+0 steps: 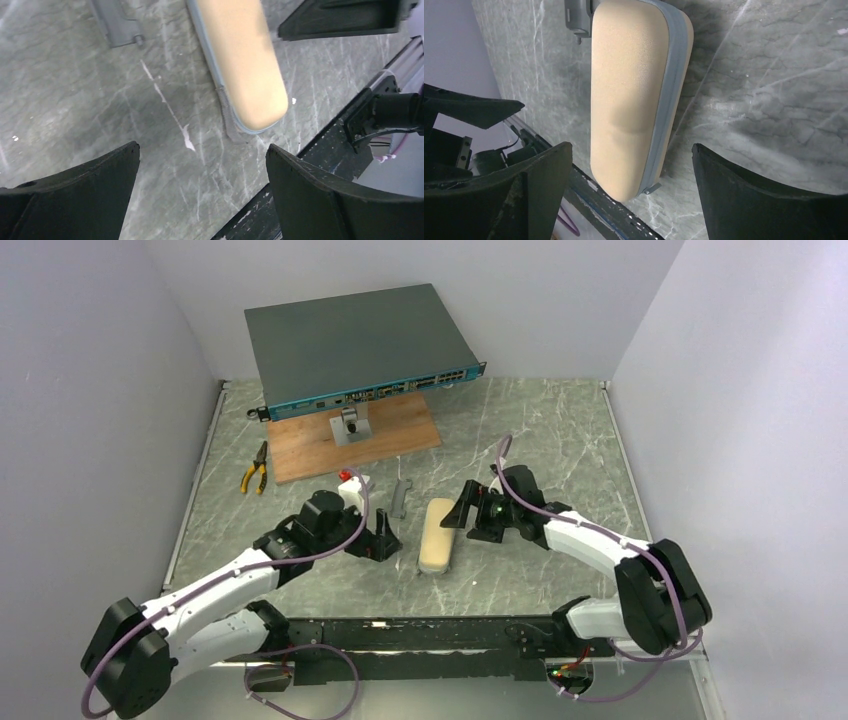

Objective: Open the umbrella

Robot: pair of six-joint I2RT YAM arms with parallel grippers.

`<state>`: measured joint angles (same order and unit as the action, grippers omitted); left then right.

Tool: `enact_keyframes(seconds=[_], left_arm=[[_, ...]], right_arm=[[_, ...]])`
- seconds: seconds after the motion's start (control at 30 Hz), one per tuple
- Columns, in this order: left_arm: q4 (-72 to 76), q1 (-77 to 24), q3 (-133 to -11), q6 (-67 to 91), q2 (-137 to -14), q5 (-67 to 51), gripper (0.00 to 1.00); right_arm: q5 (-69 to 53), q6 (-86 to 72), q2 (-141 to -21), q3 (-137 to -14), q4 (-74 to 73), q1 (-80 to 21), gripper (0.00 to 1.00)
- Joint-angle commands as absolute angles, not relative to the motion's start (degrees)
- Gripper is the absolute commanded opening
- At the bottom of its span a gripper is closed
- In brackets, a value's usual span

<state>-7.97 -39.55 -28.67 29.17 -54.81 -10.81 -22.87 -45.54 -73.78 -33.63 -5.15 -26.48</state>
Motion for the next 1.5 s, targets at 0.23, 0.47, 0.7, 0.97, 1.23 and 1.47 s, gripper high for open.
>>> enact_keyframes(seconds=[0.23, 0.47, 0.7, 0.97, 1.23, 1.47], left_arm=[[2.7, -41.0, -29.5, 30.1, -57.4, -14.2, 0.99], [3.0, -41.1, -29.8, 30.3, -59.0, -14.1, 0.99], [3.6, -41.2, -29.9, 31.5, -59.9, -13.4, 0.99], [4.5, -39.1, -28.2, 39.0, -57.7, -8.4, 0.99], [-1.1, -41.9, -34.6, 31.5, -59.0, -10.0, 0.99], [3.0, -42.6, -35.1, 32.9, -56.9, -16.0, 0.99]], right_arm=[[-28.3, -48.1, -83.0, -31.4, 8.6, -27.8, 0.78], [-30.3, -49.0, -88.7, -30.0, 13.6, -28.4, 0.63], [-31.2, -48.1, -88.7, -30.6, 13.2, -28.6, 0.4], [-31.0, -45.5, -81.7, -35.4, 4.9, -28.5, 0.35], [-28.7, -42.3, -73.3, -41.7, -5.5, -28.3, 0.35], [-30.6, -42.3, -66.8, -44.6, -6.7, -27.8, 0.36]])
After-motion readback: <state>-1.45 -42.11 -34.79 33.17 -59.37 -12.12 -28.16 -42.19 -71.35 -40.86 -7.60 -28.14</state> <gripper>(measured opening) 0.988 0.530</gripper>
